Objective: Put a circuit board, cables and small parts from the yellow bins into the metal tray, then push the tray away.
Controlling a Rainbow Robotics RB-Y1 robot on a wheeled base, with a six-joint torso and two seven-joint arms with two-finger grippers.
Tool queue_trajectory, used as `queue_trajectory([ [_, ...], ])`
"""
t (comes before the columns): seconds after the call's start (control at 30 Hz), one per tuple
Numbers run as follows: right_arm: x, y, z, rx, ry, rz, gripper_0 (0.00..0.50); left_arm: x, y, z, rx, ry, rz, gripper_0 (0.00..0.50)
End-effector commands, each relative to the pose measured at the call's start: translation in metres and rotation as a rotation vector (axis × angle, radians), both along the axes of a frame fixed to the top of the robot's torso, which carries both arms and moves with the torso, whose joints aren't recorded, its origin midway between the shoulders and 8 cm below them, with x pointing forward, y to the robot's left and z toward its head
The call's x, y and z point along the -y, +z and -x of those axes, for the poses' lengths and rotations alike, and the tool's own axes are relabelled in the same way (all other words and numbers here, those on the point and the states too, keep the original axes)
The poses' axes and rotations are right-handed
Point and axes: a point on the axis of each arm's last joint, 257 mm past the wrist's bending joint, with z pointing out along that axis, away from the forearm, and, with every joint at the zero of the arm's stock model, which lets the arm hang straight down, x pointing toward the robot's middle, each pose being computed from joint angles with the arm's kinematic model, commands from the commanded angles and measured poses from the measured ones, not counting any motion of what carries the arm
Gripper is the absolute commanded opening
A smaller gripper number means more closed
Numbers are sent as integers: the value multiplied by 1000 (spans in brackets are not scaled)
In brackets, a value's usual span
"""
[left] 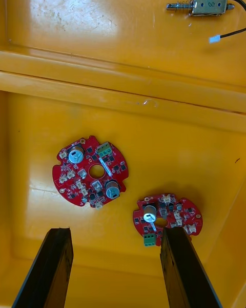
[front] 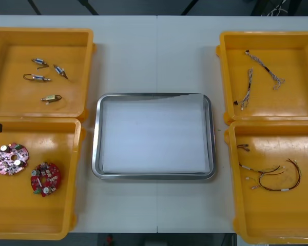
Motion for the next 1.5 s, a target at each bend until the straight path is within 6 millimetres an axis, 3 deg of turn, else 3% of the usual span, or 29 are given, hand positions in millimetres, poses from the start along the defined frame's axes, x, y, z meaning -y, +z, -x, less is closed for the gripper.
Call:
queue_trajectory([
  [0.03,-4,7,-1,32,3,-14,500,3,6,-4,24,-58,-22,500],
  [1.5,-4,7,-1,32,3,-14,500,3,6,-4,24,-58,-22,500],
])
